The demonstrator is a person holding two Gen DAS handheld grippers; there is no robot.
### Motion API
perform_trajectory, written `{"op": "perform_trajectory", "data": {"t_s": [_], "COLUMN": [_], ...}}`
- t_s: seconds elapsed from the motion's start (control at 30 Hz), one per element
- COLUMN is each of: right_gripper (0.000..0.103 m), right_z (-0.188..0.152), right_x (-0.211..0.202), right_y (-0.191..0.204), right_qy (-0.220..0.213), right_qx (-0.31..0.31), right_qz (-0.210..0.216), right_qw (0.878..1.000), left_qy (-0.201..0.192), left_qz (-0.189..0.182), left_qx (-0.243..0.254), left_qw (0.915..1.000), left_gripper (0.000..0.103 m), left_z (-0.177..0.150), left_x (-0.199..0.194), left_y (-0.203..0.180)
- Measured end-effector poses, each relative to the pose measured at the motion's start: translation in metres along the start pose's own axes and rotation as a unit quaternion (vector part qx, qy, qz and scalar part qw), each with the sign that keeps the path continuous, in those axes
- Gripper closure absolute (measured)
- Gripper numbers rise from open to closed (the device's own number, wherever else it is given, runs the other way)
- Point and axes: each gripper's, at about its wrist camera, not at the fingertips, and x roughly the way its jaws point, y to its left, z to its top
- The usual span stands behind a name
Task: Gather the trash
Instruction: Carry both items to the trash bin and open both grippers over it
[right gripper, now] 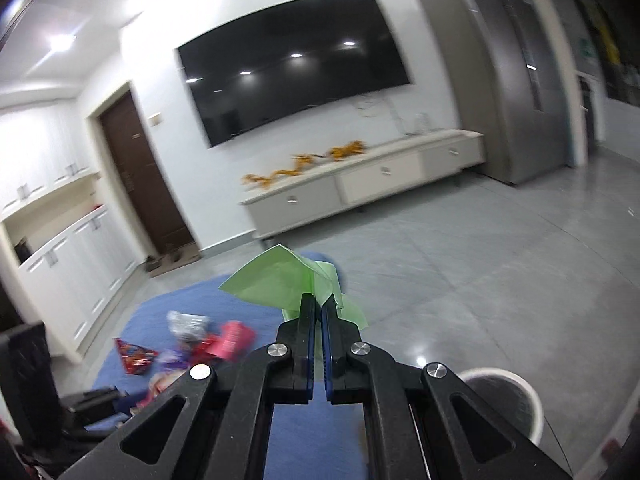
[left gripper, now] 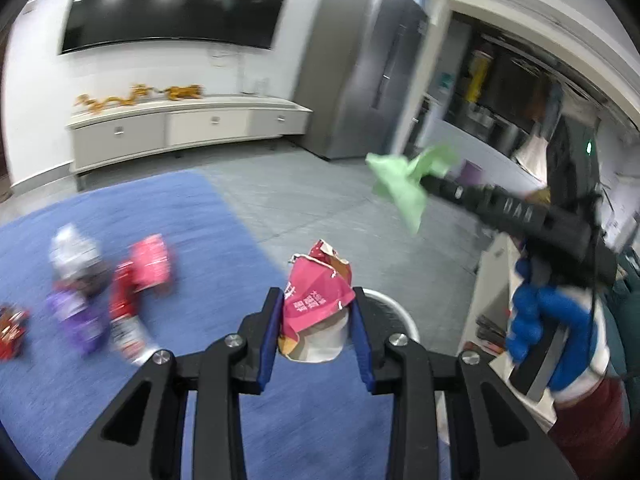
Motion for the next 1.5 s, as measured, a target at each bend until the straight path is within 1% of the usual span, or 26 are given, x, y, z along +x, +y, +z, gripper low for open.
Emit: {"op": "perform_trajectory", "data": {"t_s": [0.13,0.2,0.27,0.37,0.47,0.53,0.7,0.73,0.77,0.8,0.83,0.87,0.97,1.1,1.2,1.27,1.37,1.5], "right_gripper": [0.099,0.099,0.099,0.099,0.098,0.096,0.096,0.096,0.092,0.086,0.073,0.065,0.064,0.064,0.064,0.064,0.064,0.064], "right_z": [-0.017,-0.029,-0.041,-0.061,-0.078,-0.088,-0.108,-0.110,-0.112,-0.114,-0.115,-0.117,-0.115,-0.105,-0.096,-0.088,-0.077,-0.057], "right_x": [-0.006,-0.003,0.003,0.018,0.032,0.040,0.059,0.061,0.061,0.060,0.059,0.057,0.055,0.048,0.032,0.025,0.005,-0.016], "right_y": [-0.063,-0.092,-0.119,-0.153,-0.180,-0.193,-0.215,-0.216,-0.219,-0.221,-0.223,-0.223,-0.218,-0.200,-0.180,-0.169,-0.147,-0.111], "right_qy": [0.015,0.026,0.042,0.067,0.088,0.098,0.120,0.121,0.121,0.120,0.118,0.115,0.113,0.103,0.085,0.072,0.045,0.015], "right_qx": [0.047,0.071,0.095,0.128,0.160,0.179,0.210,0.213,0.219,0.226,0.230,0.233,0.229,0.212,0.195,0.187,0.176,0.151], "right_qz": [-0.045,-0.064,-0.081,-0.100,-0.110,-0.112,-0.140,-0.144,-0.149,-0.152,-0.154,-0.155,-0.163,-0.176,-0.189,-0.195,-0.200,-0.192], "right_qw": [0.998,0.995,0.991,0.985,0.977,0.973,0.960,0.959,0.957,0.955,0.954,0.953,0.953,0.956,0.959,0.960,0.963,0.970], "left_qy": [0.031,0.051,0.071,0.094,0.117,0.128,0.154,0.161,0.165,0.166,0.167,0.167,0.168,0.151,0.118,0.089,0.051,0.028], "left_qz": [-0.026,-0.035,-0.042,-0.044,-0.045,-0.038,-0.046,-0.048,-0.049,-0.048,-0.046,-0.046,-0.043,-0.033,-0.019,-0.008,0.013,0.033], "left_qx": [0.026,0.029,0.030,0.032,0.023,0.021,-0.002,-0.006,-0.008,-0.011,-0.015,-0.018,-0.026,-0.026,-0.027,-0.027,-0.024,-0.024], "left_qw": [0.9989,0.9977,0.9962,0.9941,0.9919,0.9908,0.9869,0.9857,0.9851,0.9849,0.9848,0.9847,0.9845,0.9877,0.9924,0.9956,0.9983,0.9987], "left_gripper": [0.072,0.072,0.072,0.072,0.071,0.070,0.069,0.065,0.059,0.055,0.051,0.050,0.050,0.050,0.050,0.050,0.050,0.050], "left_z": [0.018,0.025,0.030,0.033,0.033,0.032,0.024,0.024,0.024,0.024,0.023,0.022,0.020,0.019,0.022,0.024,0.030,0.036], "left_x": [0.055,0.087,0.118,0.160,0.196,0.219,0.256,0.265,0.271,0.276,0.279,0.278,0.277,0.255,0.230,0.207,0.175,0.137], "left_y": [-0.046,-0.062,-0.078,-0.095,-0.104,-0.109,-0.107,-0.107,-0.104,-0.103,-0.101,-0.100,-0.096,-0.095,-0.093,-0.091,-0.088,-0.082]}}
